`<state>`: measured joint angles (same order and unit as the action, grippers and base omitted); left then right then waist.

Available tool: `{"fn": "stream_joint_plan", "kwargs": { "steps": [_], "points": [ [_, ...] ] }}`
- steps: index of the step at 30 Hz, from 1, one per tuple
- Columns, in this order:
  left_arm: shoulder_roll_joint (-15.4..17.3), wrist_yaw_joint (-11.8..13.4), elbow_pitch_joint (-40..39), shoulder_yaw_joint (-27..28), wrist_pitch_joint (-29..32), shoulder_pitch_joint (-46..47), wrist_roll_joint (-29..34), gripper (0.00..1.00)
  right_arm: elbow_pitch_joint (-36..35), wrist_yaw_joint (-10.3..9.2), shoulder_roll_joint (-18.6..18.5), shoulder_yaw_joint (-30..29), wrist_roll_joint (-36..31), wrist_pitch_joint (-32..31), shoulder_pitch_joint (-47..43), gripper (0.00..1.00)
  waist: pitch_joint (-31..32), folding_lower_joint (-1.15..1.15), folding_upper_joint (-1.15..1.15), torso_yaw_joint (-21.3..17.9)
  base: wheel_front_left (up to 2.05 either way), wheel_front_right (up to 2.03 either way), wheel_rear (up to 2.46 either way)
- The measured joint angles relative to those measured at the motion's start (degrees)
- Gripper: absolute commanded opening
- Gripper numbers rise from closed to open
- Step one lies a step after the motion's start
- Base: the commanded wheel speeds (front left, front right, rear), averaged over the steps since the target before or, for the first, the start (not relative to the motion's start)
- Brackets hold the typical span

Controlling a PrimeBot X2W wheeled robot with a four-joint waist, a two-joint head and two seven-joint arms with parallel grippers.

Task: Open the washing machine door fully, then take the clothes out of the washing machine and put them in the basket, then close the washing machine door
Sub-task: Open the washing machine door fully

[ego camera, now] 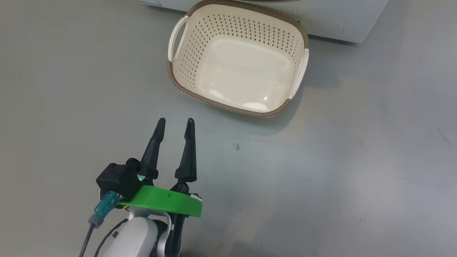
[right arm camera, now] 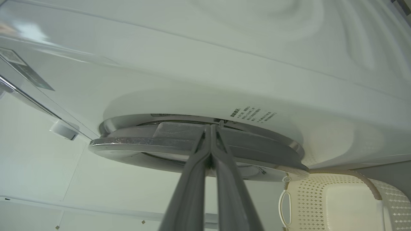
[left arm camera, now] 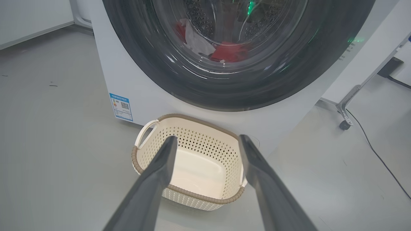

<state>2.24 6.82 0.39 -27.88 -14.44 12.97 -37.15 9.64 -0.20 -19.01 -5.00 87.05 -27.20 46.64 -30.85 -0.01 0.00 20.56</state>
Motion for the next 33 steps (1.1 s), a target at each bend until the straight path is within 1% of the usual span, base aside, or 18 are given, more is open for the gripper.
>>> {"fn": "stream_joint_plan", "kwargs": {
  "steps": [3,5,9,12,15,20,26,33],
  "points": [
    [-0.01,0.0,-0.69,-0.33,0.0,0.01,-0.18,1.0,0.3,-0.74,-0.15,0.37,0.11,-0.63,1.88,0.0,-0.99,0.0,0.0,1.0,0.0,0.0,0.0],
    [-0.05,0.0,-1.04,-0.45,0.0,0.01,-0.29,1.0,0.48,-1.52,-0.81,1.32,-0.34,-1.43,2.81,0.0,-1.59,0.0,0.0,1.67,0.0,0.0,0.0],
    [-0.07,0.0,-2.18,-0.93,0.0,0.04,-0.87,1.0,1.12,-2.92,-0.8,1.41,0.02,-1.85,5.03,0.0,-2.64,0.0,0.0,2.97,0.0,0.0,0.0],
    [-0.1,0.0,-2.77,-1.88,0.0,0.07,-1.27,1.0,1.22,-3.18,-0.85,1.86,0.07,-2.81,6.94,0.0,-3.29,0.0,0.0,3.92,0.0,0.0,0.0],
    [-0.13,0.0,-2.97,-2.14,0.0,0.06,-1.55,1.0,1.29,-4.04,-0.9,2.35,0.05,-3.31,8.4,0.0,-3.86,0.0,0.0,4.82,0.0,0.0,0.0],
    [-0.15,0.0,-3.43,-2.64,0.0,0.0,-2.27,1.0,1.92,-4.58,-1.91,3.53,-1.01,-3.86,10.14,0.0,-4.7,0.0,0.0,6.29,0.0,0.0,0.0],
    [-0.25,0.0,-4.27,-3.75,0.0,-0.09,-3.1,1.0,2.88,-5.52,-1.91,3.5,-0.97,-4.3,12.52,0.0,-5.58,0.01,0.0,7.82,0.0,0.0,0.0],
    [-0.37,0.0,-4.58,-5.23,0.0,-0.14,-2.96,1.0,4.34,-6.0,-2.49,3.45,-0.58,-5.54,13.39,0.0,-6.06,0.01,0.0,9.48,0.0,0.0,0.0]
  ]
}}
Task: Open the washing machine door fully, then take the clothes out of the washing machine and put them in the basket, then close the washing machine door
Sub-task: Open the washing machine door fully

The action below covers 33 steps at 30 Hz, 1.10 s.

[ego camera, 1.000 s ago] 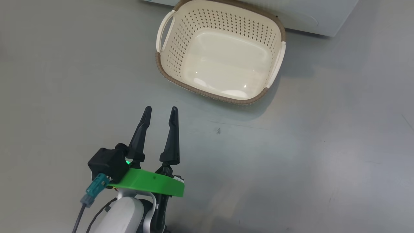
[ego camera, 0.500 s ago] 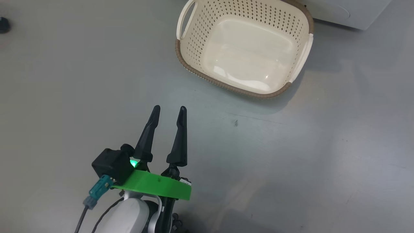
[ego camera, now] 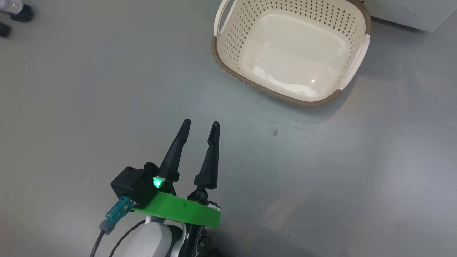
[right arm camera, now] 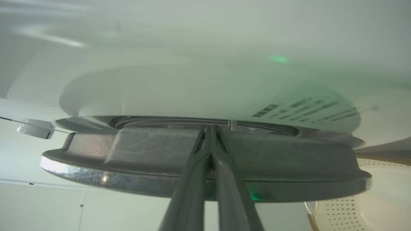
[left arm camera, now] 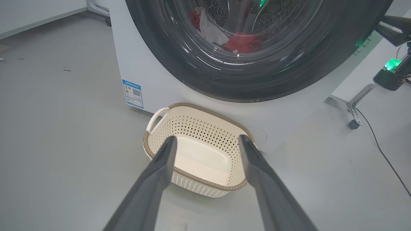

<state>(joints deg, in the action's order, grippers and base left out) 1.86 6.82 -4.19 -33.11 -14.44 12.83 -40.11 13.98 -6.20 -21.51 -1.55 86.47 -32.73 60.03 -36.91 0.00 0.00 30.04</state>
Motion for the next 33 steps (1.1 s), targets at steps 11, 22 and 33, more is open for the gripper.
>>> {"fn": "stream_joint_plan", "kwargs": {
  "steps": [11,22,33],
  "points": [
    [0.0,0.0,-0.14,0.3,0.0,-0.38,0.89,1.0,2.4,-0.53,0.96,-0.63,3.34,-2.23,2.0,0.0,0.3,0.0,0.0,0.56,0.0,0.0,0.0],
    [0.0,0.0,-0.12,0.21,0.0,-1.04,1.4,1.0,4.24,-0.55,0.79,0.01,3.42,-3.83,2.01,0.0,0.9,0.0,0.0,0.26,0.0,0.0,0.0],
    [0.0,0.0,0.07,0.77,0.0,-1.04,1.89,1.0,5.48,-0.6,0.63,1.07,3.77,-5.58,1.54,0.0,1.93,0.0,0.0,-0.25,0.0,0.0,0.0]
  ]
}}
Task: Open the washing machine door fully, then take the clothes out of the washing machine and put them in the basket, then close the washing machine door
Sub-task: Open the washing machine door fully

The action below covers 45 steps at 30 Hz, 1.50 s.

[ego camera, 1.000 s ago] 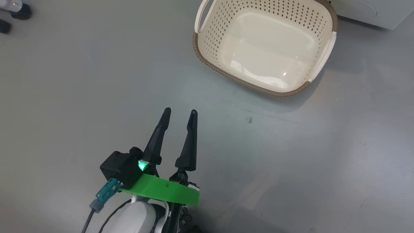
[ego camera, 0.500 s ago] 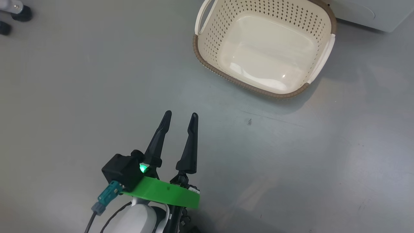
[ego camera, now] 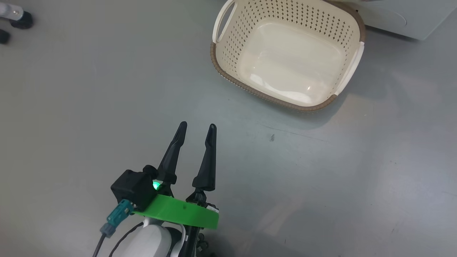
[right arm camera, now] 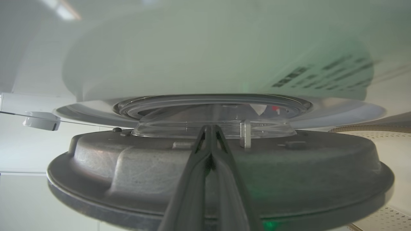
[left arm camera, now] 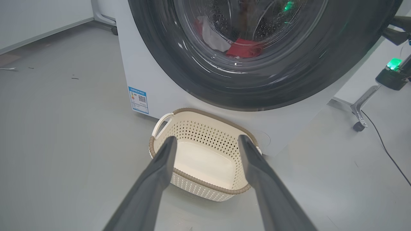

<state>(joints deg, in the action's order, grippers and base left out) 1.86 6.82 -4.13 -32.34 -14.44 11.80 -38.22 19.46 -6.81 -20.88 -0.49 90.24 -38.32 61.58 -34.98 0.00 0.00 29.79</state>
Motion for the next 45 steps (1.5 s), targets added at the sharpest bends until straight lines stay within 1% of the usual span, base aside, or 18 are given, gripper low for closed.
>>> {"fn": "stream_joint_plan", "kwargs": {
  "steps": [15,22,29,37,45],
  "points": [
    [0.01,0.0,1.92,-0.03,0.0,0.18,0.0,1.0,1.81,0.38,0.37,1.09,0.43,-2.05,-5.14,0.0,2.94,0.0,0.0,-0.47,0.0,0.0,0.0],
    [0.01,0.0,2.49,0.24,0.0,0.06,0.0,1.0,2.26,0.82,0.69,1.33,0.59,-3.01,-6.89,0.0,4.8,0.0,0.0,-0.25,0.0,0.0,0.0],
    [0.01,0.0,3.26,0.55,0.0,-0.08,0.0,1.0,2.18,2.18,1.07,2.02,1.0,-3.75,-9.23,0.0,6.46,0.0,0.0,0.07,0.0,0.0,0.0],
    [0.02,0.0,3.43,0.93,0.0,-0.65,0.57,1.0,2.22,2.4,2.47,2.87,1.0,-4.15,-10.74,0.0,7.95,0.0,0.0,-0.3,0.0,0.0,0.0],
    [0.02,0.0,3.46,0.98,0.0,-0.66,0.57,1.0,2.0,2.74,2.54,2.87,0.86,-3.85,-11.34,0.0,8.48,0.0,0.0,-0.56,0.0,0.0,0.0]
  ]
}}
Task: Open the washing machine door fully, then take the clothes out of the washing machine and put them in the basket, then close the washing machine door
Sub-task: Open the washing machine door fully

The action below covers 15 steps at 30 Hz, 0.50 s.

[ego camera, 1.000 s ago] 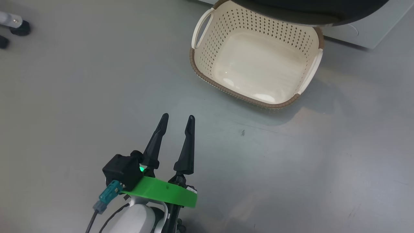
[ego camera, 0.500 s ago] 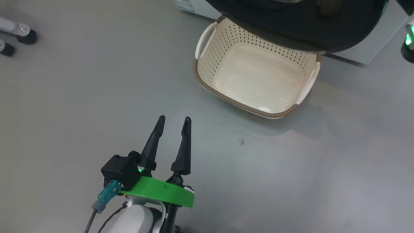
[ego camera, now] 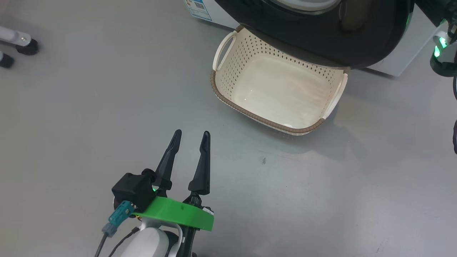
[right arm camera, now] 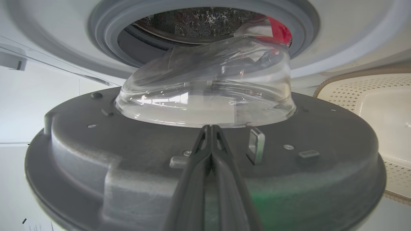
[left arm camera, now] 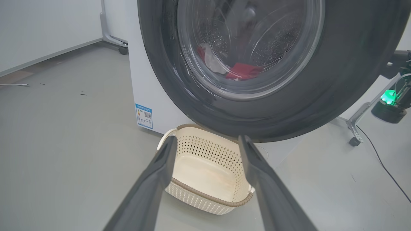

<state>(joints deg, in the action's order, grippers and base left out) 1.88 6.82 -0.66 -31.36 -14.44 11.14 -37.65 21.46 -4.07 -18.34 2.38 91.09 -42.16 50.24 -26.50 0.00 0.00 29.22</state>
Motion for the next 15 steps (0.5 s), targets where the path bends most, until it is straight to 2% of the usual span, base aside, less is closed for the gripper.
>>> {"fn": "stream_joint_plan", "kwargs": {
  "steps": [2,6,9,11,13,15],
  "points": [
    [0.0,0.0,0.01,0.04,0.0,-0.01,0.02,1.0,-0.18,0.55,-0.03,-0.31,-0.6,1.1,-0.01,0.0,0.06,0.0,0.0,-0.07,0.0,0.0,0.0],
    [0.0,0.0,0.13,0.89,0.0,-0.03,0.44,1.0,-0.15,3.27,-1.11,-2.35,-3.71,6.17,0.02,0.0,0.23,0.0,0.0,-0.42,0.0,0.0,0.0],
    [0.01,0.0,0.25,1.33,0.0,-0.02,0.59,1.0,-0.15,6.68,-3.33,-1.63,-8.13,8.8,0.01,0.0,0.73,0.0,0.0,-0.88,0.0,0.0,0.0],
    [0.01,0.0,0.37,1.49,0.0,-0.01,0.89,1.0,-1.02,10.55,-5.81,0.67,-13.7,10.55,-0.09,0.0,1.17,0.0,0.0,-1.23,0.0,0.0,0.0],
    [0.01,0.0,0.53,1.89,0.0,-0.01,1.04,1.0,-1.92,11.59,-7.23,1.64,-16.9,12.45,-0.35,0.0,1.63,0.0,0.0,-1.69,0.0,0.0,0.0],
    [0.02,0.0,1.04,2.11,0.0,0.01,1.62,1.0,-2.67,11.62,-7.57,2.6,-19.58,14.43,-1.31,0.0,2.11,0.0,0.0,-2.21,0.0,0.0,0.0]
  ]
}}
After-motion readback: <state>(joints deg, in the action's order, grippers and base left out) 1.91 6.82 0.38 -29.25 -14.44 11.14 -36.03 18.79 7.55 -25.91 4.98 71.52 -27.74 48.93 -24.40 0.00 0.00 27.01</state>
